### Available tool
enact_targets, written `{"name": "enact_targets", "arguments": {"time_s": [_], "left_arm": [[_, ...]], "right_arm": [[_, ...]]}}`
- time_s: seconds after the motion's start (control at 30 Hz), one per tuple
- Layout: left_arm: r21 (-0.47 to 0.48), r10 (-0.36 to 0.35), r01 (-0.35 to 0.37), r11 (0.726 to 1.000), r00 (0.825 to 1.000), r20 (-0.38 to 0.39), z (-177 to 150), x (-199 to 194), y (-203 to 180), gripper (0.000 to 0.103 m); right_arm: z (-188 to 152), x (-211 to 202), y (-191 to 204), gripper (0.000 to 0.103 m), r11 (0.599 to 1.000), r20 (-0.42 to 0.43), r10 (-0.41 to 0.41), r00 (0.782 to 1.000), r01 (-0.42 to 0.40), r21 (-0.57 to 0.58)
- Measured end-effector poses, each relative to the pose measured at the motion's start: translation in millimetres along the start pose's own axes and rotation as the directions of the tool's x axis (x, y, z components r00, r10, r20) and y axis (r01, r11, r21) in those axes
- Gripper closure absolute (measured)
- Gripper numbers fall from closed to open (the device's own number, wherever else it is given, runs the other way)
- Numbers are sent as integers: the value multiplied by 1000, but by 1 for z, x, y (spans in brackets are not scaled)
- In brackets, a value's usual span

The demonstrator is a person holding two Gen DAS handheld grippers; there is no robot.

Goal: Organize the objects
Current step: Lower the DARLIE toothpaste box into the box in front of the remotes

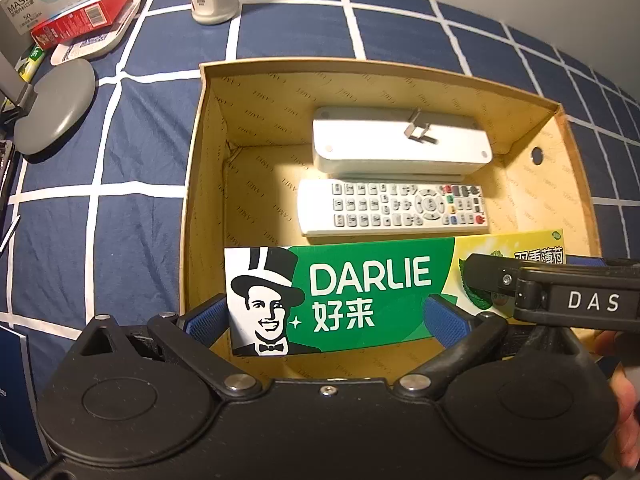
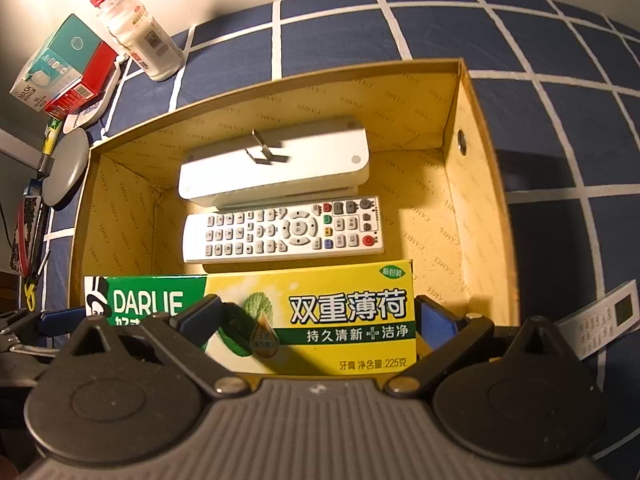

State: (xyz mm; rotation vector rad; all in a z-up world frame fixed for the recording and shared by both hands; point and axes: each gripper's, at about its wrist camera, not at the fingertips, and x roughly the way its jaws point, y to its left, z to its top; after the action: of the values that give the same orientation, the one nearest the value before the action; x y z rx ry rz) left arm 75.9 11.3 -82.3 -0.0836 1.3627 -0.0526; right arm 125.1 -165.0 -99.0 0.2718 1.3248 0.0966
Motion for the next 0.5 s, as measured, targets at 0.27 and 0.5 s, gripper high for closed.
{"name": "enact_targets", "arguments": {"time_s": [0.27,0.5], "left_arm": [[15,27,-27,1000,999,-25,7,11,-2,1],[21,58,-57,998,996,-61,13,25,-6,0]], "right_arm": [[6,16,-2,2,1000,-25,9,1000,-9,4],[9,31,-8,2,1000,-58,17,998,-16,10]]}}
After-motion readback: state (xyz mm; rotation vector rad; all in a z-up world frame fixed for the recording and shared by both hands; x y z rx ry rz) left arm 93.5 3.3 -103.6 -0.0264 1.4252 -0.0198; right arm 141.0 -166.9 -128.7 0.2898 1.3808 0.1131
